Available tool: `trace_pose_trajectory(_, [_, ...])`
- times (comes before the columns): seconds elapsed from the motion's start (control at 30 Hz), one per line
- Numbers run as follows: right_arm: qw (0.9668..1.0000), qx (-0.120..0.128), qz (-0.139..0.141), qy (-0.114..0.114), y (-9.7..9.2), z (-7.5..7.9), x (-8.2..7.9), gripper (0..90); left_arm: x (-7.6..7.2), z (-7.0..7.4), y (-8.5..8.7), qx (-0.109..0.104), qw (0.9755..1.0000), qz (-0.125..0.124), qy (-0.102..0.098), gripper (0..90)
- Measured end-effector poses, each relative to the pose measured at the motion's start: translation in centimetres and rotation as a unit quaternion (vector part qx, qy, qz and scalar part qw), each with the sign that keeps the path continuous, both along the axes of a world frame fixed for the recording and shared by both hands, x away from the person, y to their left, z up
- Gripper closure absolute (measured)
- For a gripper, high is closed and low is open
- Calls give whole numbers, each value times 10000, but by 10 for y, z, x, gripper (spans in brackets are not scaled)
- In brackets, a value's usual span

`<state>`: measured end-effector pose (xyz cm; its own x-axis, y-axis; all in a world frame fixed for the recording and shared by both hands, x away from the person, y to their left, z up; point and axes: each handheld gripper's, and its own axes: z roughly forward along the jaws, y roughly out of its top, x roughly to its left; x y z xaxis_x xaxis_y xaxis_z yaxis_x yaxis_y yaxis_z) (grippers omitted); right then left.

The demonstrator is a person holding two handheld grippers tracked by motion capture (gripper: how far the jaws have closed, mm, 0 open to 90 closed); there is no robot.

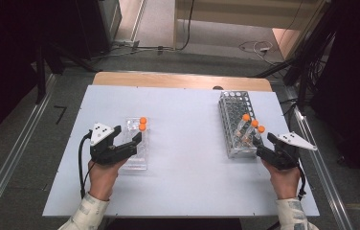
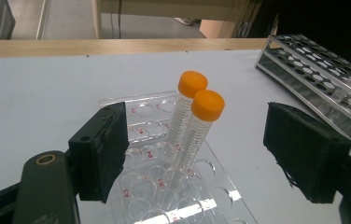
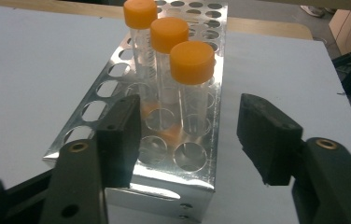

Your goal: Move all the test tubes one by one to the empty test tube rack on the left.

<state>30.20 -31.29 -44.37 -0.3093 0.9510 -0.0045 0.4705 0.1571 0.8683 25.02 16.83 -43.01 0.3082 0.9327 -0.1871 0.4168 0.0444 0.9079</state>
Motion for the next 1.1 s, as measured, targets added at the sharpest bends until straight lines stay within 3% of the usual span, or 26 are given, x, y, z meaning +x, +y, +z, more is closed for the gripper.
trace_pose_trajectory(0.5, [9999, -104, 35, -38, 4, -9, 14, 608, 1, -2, -1, -3, 10000, 8, 31, 219])
trace_pose_trajectory(1.1, [9998, -182, 2, -102, 5, -9, 16, 709, 1, -2, -2, 10, 10000, -8, 39, 220])
